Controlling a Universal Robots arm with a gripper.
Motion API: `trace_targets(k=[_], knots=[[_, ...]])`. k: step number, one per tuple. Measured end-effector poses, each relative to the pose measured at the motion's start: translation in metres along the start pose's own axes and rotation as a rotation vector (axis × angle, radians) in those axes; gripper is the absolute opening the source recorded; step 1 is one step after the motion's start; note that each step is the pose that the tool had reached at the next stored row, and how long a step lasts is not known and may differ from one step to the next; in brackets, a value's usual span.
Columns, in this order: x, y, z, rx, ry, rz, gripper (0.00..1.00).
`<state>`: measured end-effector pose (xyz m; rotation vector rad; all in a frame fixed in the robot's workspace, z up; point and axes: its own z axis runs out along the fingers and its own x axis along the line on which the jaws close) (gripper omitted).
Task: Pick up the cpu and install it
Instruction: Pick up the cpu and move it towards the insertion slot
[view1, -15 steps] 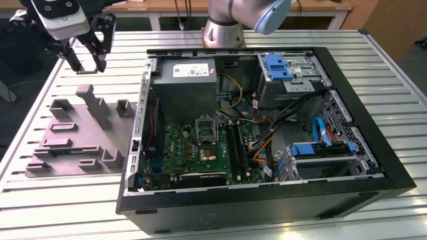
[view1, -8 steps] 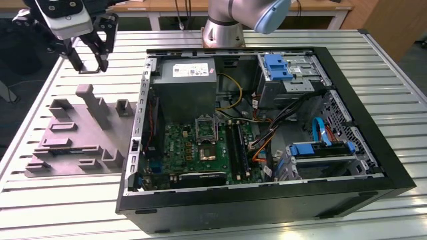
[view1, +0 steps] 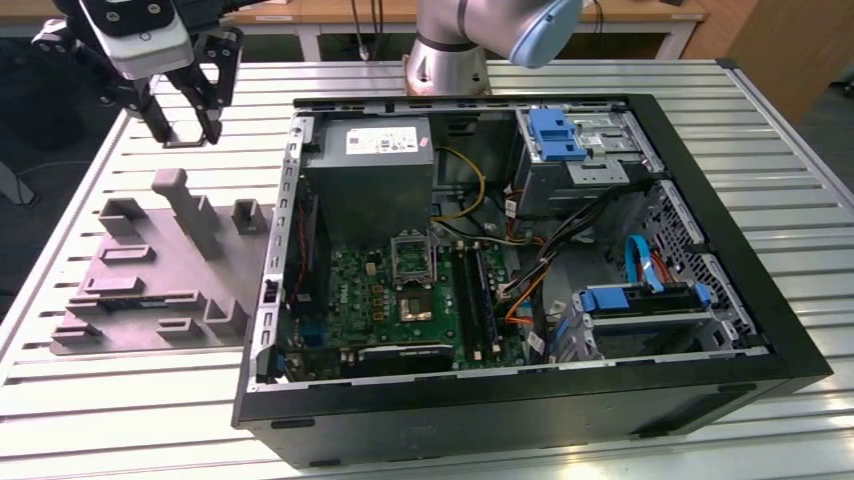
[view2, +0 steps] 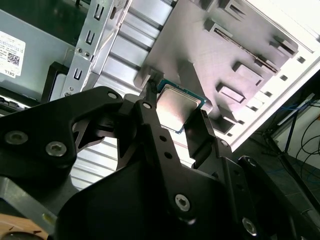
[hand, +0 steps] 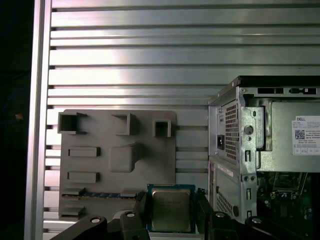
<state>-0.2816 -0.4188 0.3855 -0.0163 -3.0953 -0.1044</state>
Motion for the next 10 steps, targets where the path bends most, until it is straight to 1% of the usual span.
trace_targets(k=[7,10], knots=[[-0.0052,0.0001,-0.0002,0.0,0.0,0.0,0.47],[-0.009,0.0001,-0.0004,0.0,0.0,0.0,0.47]])
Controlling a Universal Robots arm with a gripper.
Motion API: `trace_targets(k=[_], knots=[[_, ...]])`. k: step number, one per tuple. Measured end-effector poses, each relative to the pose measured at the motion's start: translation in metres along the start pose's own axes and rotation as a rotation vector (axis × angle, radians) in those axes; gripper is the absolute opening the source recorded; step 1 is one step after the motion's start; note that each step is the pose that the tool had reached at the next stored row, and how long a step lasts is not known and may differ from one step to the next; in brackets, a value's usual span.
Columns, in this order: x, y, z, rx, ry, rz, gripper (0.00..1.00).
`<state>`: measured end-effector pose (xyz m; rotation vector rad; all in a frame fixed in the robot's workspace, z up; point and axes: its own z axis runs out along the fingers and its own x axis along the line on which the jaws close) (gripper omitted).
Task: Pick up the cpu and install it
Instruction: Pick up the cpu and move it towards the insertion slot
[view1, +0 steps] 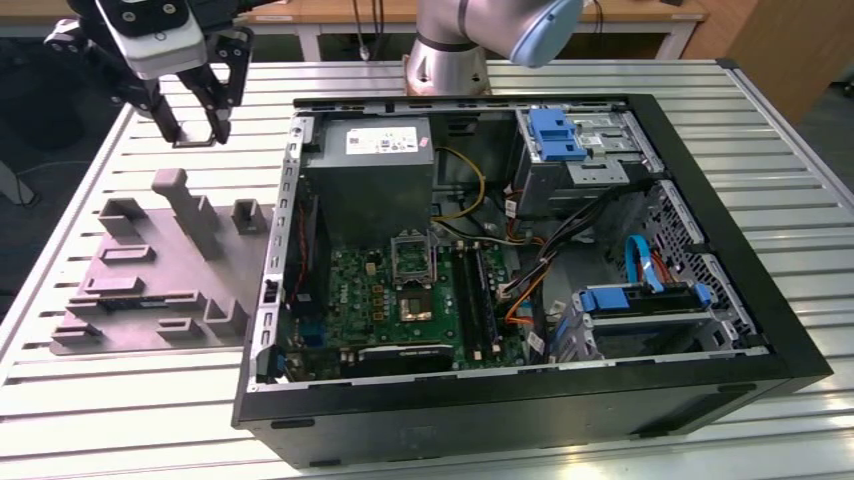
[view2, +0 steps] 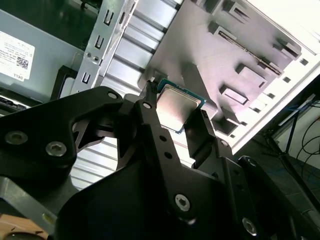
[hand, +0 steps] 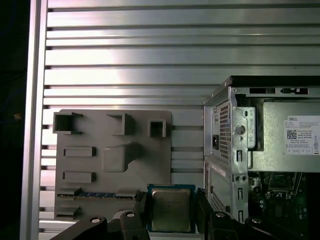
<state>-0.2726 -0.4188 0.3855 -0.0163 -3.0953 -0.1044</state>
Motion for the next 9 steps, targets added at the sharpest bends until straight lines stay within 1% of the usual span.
trace_targets(k=[4,9], knots=[[-0.0079,0.0001,-0.0004,0.0,0.0,0.0,0.47],[-0.021,0.0002,-0.0009,0.0,0.0,0.0,0.47]])
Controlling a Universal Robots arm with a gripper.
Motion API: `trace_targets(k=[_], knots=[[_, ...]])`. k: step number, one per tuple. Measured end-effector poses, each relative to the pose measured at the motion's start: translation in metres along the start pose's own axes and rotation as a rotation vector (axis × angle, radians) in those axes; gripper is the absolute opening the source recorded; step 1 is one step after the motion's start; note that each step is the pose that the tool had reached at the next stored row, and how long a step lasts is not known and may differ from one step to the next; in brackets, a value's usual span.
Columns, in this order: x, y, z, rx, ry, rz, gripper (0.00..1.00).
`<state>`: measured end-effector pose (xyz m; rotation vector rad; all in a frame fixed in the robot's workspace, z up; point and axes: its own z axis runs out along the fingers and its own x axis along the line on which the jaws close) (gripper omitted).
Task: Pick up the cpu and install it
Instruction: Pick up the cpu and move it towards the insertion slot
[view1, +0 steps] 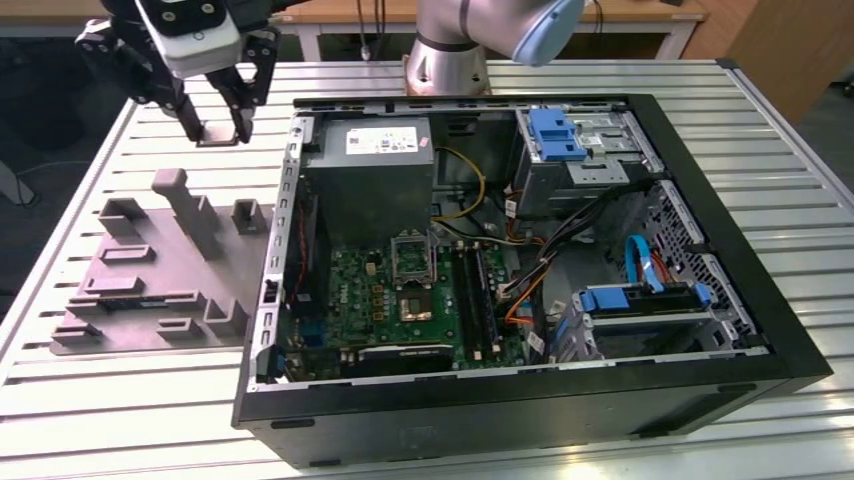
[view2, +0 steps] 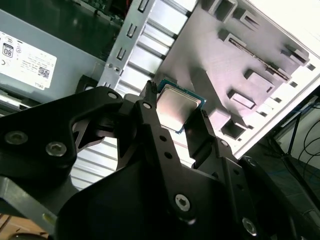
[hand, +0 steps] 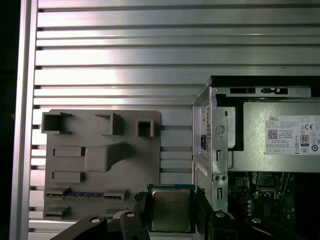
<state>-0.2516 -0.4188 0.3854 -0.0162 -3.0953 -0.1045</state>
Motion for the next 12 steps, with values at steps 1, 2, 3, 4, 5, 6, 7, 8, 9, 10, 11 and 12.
trace_targets(k=[1,2,3,4,5,6,7,8,9,10,11,12], knots=[[-0.0026,0.0,-0.0001,0.0,0.0,0.0,0.47],[-0.005,0.0001,-0.0003,0.0,0.0,0.0,0.47],[-0.0075,0.0001,-0.0003,0.0,0.0,0.0,0.47],[-0.0101,0.0001,-0.0005,0.0001,0.0001,0.0,0.47],[-0.0127,0.0001,-0.0006,0.0001,0.0,0.0,0.47],[-0.0156,0.0002,-0.0007,0.0001,0.0001,0.0,0.47],[-0.0184,0.0002,-0.0009,0.0001,0.0001,0.0,0.47],[-0.0211,0.0003,-0.001,0.0001,0.0001,0.0,0.47],[-0.024,0.0003,-0.0011,0.0,0.0,0.0,0.47],[-0.0268,0.0003,-0.0012,0.0,0.0,0.0,0.47],[-0.0295,0.0004,-0.0013,0.0,0.0,0.0,0.47],[-0.0321,0.0004,-0.0014,0.0,0.0,0.0,0.47]])
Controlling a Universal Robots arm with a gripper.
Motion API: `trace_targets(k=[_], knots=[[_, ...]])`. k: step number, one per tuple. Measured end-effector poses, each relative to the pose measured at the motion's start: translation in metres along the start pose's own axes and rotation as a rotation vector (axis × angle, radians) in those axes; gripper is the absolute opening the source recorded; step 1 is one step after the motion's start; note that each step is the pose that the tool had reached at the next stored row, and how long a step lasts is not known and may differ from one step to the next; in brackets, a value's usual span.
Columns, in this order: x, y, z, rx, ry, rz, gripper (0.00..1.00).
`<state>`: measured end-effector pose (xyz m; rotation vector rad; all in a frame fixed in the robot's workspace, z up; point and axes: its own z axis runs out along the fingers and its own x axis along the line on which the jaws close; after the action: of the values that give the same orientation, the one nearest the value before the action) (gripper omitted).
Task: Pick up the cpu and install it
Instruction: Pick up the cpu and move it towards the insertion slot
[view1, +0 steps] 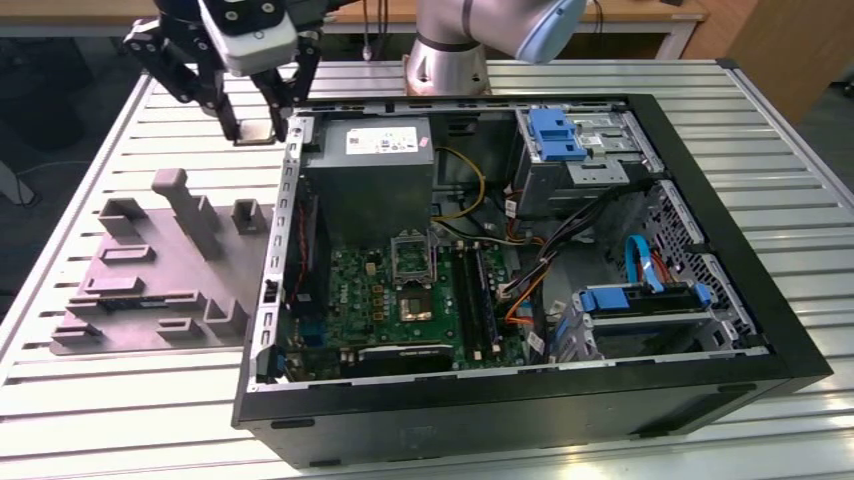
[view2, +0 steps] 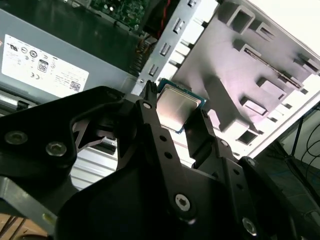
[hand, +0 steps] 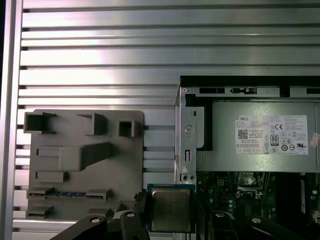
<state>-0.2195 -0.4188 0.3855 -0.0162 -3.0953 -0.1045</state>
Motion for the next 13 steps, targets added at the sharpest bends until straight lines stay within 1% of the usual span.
trace_targets(k=[13], knots=[[-0.0348,0.0004,-0.0016,0.0001,0.0,0.0,0.47]])
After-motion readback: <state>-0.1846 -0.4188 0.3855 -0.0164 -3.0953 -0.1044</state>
